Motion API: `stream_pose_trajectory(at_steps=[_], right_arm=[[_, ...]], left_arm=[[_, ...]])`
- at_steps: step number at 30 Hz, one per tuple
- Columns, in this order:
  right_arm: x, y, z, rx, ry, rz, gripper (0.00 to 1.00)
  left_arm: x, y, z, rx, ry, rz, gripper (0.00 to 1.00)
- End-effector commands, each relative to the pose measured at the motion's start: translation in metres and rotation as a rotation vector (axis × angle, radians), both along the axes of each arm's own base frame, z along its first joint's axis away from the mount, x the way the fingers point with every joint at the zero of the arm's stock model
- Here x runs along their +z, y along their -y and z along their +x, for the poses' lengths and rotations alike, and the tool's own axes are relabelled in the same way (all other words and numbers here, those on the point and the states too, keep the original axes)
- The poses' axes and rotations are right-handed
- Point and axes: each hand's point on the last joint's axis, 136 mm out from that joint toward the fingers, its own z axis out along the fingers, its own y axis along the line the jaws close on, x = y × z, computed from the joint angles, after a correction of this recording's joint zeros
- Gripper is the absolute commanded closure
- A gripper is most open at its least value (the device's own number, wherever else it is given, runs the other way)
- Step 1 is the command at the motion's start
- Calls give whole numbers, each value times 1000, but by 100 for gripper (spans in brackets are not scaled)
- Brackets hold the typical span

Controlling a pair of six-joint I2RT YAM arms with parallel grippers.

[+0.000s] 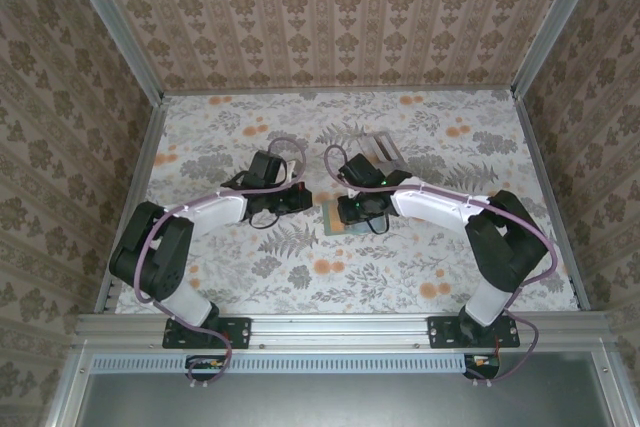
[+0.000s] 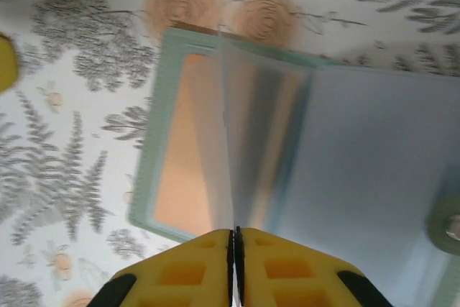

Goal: Put the credit cards into the card holder

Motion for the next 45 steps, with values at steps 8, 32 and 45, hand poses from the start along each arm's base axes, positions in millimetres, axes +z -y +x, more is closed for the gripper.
stream_pose_trajectory(at_steps=[8, 32, 45], right_arm=[[5, 2, -1, 24, 10, -66, 63], [10, -56, -19, 116, -45, 114, 59], [42, -47, -8, 52, 16, 347, 48]], left_arm=[[7, -1, -1, -7, 5, -8, 96], [1, -1, 2, 10, -6, -21, 95], [-3, 6, 5, 7, -33, -73, 93]])
